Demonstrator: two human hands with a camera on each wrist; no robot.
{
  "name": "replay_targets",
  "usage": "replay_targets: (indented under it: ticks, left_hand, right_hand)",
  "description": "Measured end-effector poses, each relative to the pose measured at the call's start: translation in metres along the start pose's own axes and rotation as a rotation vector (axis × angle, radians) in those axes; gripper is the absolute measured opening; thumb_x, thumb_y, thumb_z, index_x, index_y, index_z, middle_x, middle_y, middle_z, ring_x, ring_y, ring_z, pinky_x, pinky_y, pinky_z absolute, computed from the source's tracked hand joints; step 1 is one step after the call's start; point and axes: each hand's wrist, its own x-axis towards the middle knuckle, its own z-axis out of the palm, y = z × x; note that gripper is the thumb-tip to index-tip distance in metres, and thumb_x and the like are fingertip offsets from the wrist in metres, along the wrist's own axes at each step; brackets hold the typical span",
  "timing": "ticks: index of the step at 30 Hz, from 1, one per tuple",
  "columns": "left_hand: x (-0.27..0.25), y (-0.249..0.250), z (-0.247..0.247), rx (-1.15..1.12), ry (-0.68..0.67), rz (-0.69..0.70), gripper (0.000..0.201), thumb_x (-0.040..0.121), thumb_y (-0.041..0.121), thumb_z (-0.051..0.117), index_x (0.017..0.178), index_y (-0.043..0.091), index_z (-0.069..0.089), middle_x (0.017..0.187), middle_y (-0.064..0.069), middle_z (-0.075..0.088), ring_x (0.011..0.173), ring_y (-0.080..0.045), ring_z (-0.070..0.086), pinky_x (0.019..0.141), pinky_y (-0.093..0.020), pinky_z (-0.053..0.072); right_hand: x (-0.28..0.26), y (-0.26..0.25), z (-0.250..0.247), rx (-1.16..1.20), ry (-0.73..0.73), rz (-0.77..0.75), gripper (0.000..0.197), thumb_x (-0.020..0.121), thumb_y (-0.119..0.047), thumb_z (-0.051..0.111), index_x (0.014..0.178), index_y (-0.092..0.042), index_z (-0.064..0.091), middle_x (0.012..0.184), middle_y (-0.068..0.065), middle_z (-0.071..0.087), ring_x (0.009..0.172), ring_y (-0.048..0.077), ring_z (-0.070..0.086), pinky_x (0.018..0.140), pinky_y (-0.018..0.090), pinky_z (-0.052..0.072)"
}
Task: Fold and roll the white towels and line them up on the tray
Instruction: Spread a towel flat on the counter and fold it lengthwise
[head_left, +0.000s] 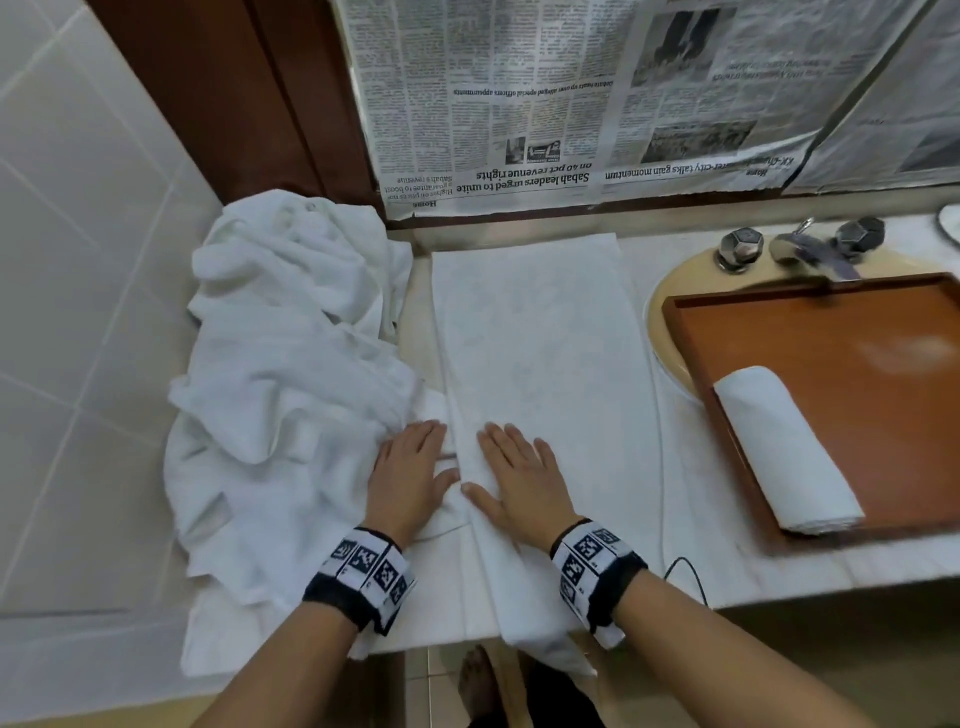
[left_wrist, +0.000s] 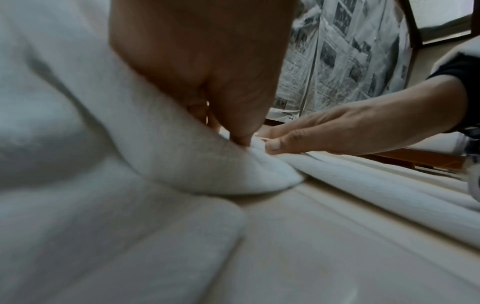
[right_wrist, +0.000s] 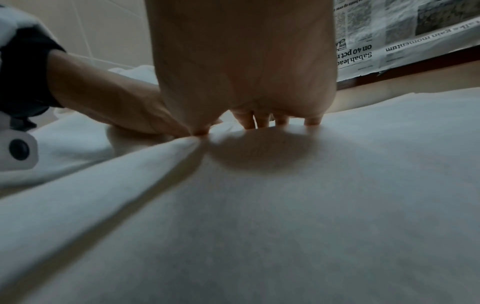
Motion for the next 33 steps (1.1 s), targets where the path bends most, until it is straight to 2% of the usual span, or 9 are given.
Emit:
replay_targets:
  ticks: [5, 8, 13, 17, 19, 22, 28, 30, 33]
  left_hand:
    - [0.004, 0.004, -0.001, -0.140, 0.106, -0.078, 0.027, 0.085, 0.024, 0.074, 0.110, 0.016, 0.072, 0.106, -0.003, 0.068, 0.105, -0.028, 0.055, 0.093, -0.036, 0.039]
    - [0.007, 0.008, -0.005, -0.097, 0.085, -0.079, 0.014, 0.088, 0.021, 0.071, 0.099, 0.015, 0.074, 0.091, -0.005, 0.069, 0.096, -0.030, 0.054, 0.086, -0.038, 0.038]
    - [0.003, 0.003, -0.021, -0.081, 0.119, -0.061, 0.004, 0.087, 0.009, 0.068, 0.088, 0.009, 0.072, 0.081, -0.009, 0.064, 0.087, -0.033, 0.052, 0.079, -0.038, 0.037]
    - [-0.007, -0.004, -0.042, -0.095, 0.185, -0.049, 0.009, 0.083, 0.002, 0.069, 0.088, 0.007, 0.073, 0.078, -0.009, 0.063, 0.087, -0.031, 0.051, 0.078, -0.033, 0.039]
    - [-0.013, -0.009, -0.054, -0.117, 0.201, -0.084, 0.010, 0.085, 0.004, 0.069, 0.092, 0.008, 0.074, 0.082, -0.009, 0.062, 0.091, -0.030, 0.051, 0.079, -0.037, 0.043]
    - [-0.021, -0.017, -0.072, -0.139, 0.209, -0.125, 0.013, 0.089, 0.009, 0.068, 0.100, 0.011, 0.074, 0.090, -0.008, 0.063, 0.095, -0.029, 0.051, 0.080, -0.031, 0.038]
    - [-0.034, -0.027, -0.101, -0.187, 0.240, -0.136, 0.017, 0.089, 0.012, 0.070, 0.106, 0.015, 0.074, 0.094, 0.000, 0.064, 0.097, -0.017, 0.047, 0.080, -0.022, 0.031]
    - [-0.039, -0.028, -0.107, -0.205, 0.274, -0.154, 0.018, 0.089, 0.012, 0.070, 0.106, 0.016, 0.074, 0.096, 0.001, 0.067, 0.095, -0.015, 0.048, 0.081, -0.021, 0.031]
    - [-0.042, -0.031, -0.119, -0.221, 0.317, -0.167, 0.017, 0.090, 0.014, 0.071, 0.106, 0.018, 0.074, 0.094, 0.002, 0.068, 0.089, -0.017, 0.054, 0.080, -0.024, 0.035]
  right_hand:
    - [0.001, -0.008, -0.001, 0.012, 0.001, 0.041, 0.094, 0.081, -0.073, 0.003, 0.159, -0.021, 0.009, 0.167, -0.003, 0.003, 0.153, 0.017, 0.001, 0.121, 0.047, 0.002]
    - [0.004, -0.009, -0.003, 0.008, -0.026, 0.044, 0.089, 0.088, -0.072, 0.023, 0.159, -0.020, 0.007, 0.167, -0.002, 0.002, 0.153, 0.018, 0.000, 0.121, 0.050, 0.003]
    - [0.002, -0.017, -0.010, 0.020, -0.027, 0.047, 0.081, 0.094, -0.050, 0.047, 0.158, -0.024, 0.005, 0.167, 0.000, 0.000, 0.153, 0.023, 0.004, 0.119, 0.056, 0.010]
    - [0.003, -0.024, -0.014, 0.067, -0.045, 0.125, 0.080, 0.093, -0.042, 0.048, 0.158, -0.026, 0.003, 0.166, 0.004, 0.001, 0.151, 0.029, 0.005, 0.114, 0.066, 0.011]
    - [0.003, -0.030, -0.016, 0.065, -0.040, 0.110, 0.083, 0.093, -0.042, 0.048, 0.158, -0.026, -0.001, 0.166, 0.005, -0.002, 0.151, 0.029, 0.005, 0.114, 0.066, 0.011]
    - [0.006, -0.038, -0.016, 0.100, -0.006, 0.017, 0.085, 0.093, -0.045, 0.052, 0.158, -0.027, 0.000, 0.166, 0.004, -0.003, 0.151, 0.029, 0.008, 0.114, 0.063, 0.016]
    - [0.026, -0.055, -0.016, 0.087, 0.233, -0.203, 0.089, 0.085, -0.063, 0.058, 0.153, -0.015, 0.028, 0.156, 0.005, 0.035, 0.138, 0.025, 0.038, 0.111, 0.057, 0.026]
    - [0.036, -0.068, -0.024, 0.241, 0.164, -0.246, 0.074, 0.091, -0.055, 0.059, 0.150, -0.016, 0.036, 0.146, 0.006, 0.047, 0.128, 0.025, 0.047, 0.106, 0.048, 0.034]
    - [0.046, -0.089, -0.032, 0.434, 0.136, -0.305, 0.039, 0.097, -0.036, 0.055, 0.132, -0.018, 0.055, 0.122, 0.005, 0.063, 0.108, 0.028, 0.060, 0.088, 0.042, 0.048]
